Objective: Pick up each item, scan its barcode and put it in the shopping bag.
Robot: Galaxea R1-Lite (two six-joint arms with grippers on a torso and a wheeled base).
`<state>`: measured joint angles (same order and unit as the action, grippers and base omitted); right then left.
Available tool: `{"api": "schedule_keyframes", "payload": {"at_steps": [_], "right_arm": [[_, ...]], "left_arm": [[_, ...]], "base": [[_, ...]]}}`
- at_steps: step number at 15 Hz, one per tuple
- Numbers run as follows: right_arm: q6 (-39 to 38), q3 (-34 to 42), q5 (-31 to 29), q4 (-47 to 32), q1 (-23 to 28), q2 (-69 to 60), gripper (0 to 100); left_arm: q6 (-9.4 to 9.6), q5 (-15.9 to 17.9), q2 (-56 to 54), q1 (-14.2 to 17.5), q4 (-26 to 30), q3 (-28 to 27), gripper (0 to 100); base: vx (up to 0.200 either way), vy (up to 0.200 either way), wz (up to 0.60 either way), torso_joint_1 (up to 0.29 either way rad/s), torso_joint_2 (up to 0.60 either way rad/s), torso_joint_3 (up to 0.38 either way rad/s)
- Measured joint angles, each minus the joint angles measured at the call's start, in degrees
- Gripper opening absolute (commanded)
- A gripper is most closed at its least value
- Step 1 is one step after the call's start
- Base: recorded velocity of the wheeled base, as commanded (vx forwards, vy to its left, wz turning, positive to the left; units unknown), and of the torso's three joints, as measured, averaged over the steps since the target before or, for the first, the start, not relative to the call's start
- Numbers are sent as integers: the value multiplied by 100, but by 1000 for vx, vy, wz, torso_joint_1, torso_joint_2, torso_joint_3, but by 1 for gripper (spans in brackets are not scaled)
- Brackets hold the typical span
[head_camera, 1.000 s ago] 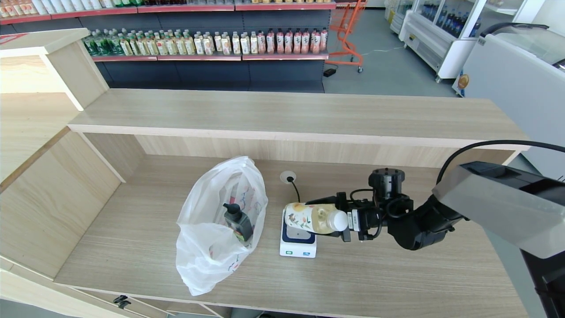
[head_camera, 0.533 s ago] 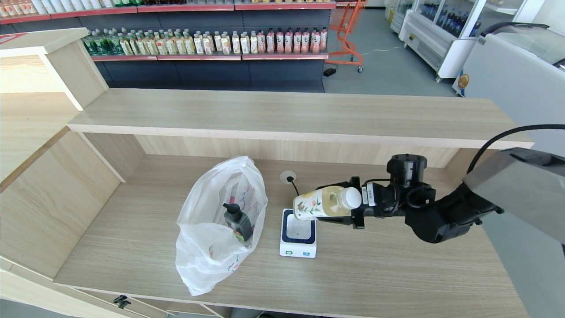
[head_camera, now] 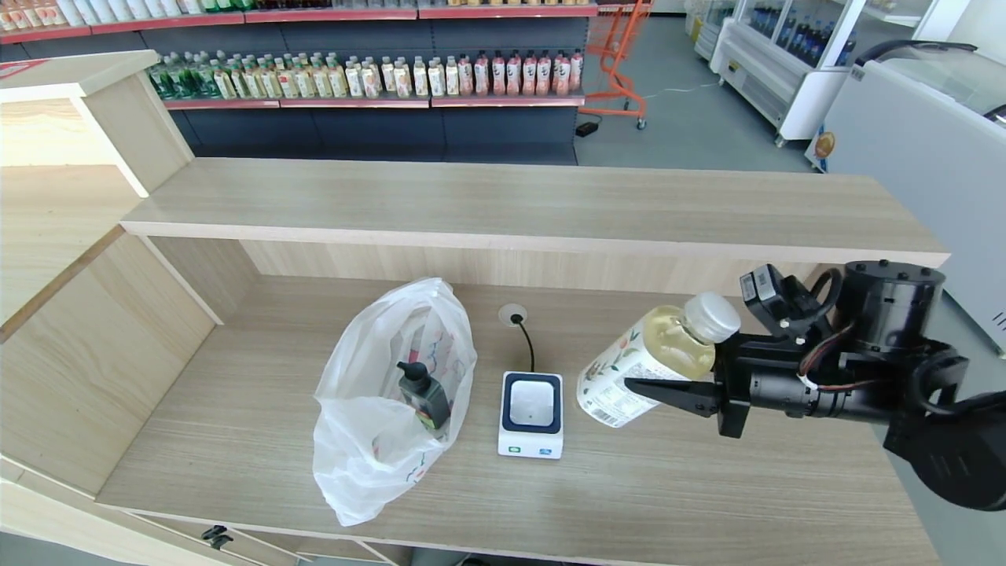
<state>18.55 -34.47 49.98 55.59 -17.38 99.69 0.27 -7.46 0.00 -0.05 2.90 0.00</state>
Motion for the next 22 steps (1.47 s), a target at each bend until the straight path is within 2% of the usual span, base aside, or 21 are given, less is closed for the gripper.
{"api": "schedule_keyframes", "payload": {"at_steps": [1, 4, 8, 13, 20, 22], "right_arm": [[-383, 212, -422, 5, -141, -297, 0], [-895, 394, -942, 18, -389, -719, 0], [-1044, 461, -972, 13, -441, -905, 0], [-1684, 276, -1580, 16, -507, -946, 0], [-1815, -88, -1930, 13, -552, -330, 0], [-1824, -354, -2043, 24, -510, 20, 0]], "left_arm": [[0, 0, 0, 0, 0, 0, 100], [-2, 2, 0, -6, -1, 0, 100], [6, 2, 0, -5, 0, 0, 100], [-40, 2, 0, -6, -1, 0, 100], [-20, 0, 0, -2, -1, 0, 100], [-13, 0, 0, -6, -4, 0, 100]], "base": [[0, 0, 0, 0, 0, 0], [0, 0, 0, 0, 0, 0], [0, 0, 0, 0, 0, 0], [0, 200, 0, 9, 1, 1], [0, 200, 0, 2, 0, 4], [0, 0, 0, 0, 0, 0]]}}
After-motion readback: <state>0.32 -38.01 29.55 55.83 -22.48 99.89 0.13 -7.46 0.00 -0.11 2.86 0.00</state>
